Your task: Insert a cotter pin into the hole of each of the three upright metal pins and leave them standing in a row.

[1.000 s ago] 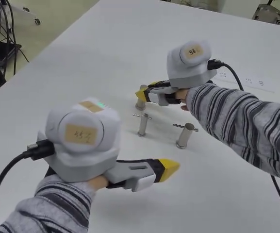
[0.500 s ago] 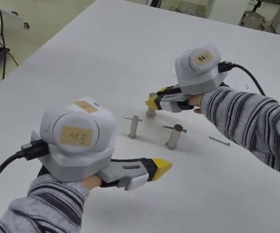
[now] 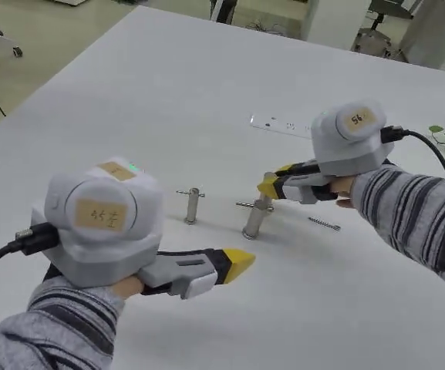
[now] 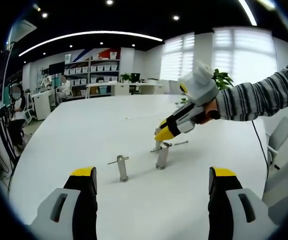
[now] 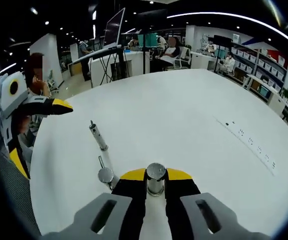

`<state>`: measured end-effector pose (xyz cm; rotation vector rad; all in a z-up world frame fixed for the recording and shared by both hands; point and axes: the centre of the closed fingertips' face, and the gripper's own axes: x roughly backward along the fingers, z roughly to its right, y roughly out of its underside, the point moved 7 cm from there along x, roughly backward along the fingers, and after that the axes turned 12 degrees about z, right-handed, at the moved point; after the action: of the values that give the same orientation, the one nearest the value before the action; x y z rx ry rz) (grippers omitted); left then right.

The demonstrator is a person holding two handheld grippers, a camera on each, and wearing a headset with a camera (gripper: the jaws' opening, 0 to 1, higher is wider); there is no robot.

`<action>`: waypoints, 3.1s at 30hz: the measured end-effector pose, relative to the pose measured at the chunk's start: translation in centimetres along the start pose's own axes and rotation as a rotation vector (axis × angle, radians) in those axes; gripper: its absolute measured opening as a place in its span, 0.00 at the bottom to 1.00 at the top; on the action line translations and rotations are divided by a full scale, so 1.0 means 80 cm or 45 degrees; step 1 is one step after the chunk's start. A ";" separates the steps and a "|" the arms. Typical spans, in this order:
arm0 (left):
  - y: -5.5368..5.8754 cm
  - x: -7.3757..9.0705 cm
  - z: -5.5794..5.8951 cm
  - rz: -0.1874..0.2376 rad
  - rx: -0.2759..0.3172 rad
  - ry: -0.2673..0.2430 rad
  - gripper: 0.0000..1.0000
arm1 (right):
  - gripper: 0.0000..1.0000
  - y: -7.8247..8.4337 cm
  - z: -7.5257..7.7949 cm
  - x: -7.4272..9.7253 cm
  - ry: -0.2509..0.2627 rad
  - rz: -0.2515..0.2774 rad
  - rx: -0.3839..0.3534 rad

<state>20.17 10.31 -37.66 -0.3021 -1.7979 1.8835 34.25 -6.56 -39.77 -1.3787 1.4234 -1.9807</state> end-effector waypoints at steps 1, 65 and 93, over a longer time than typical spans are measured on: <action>0.000 0.000 0.001 -0.004 -0.001 0.005 0.92 | 0.08 0.003 0.000 0.005 0.008 -0.004 -0.003; 0.013 -0.003 0.008 -0.061 -0.026 0.054 0.94 | 0.08 0.044 -0.118 0.062 -0.236 0.028 0.034; 0.017 -0.007 0.022 -0.070 -0.052 0.121 0.98 | 0.27 0.058 -0.105 0.090 -0.283 -0.027 0.083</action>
<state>19.50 8.49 -38.93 -0.3474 -1.7649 1.7669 22.58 -9.35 -40.36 -1.5360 1.2388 -1.8037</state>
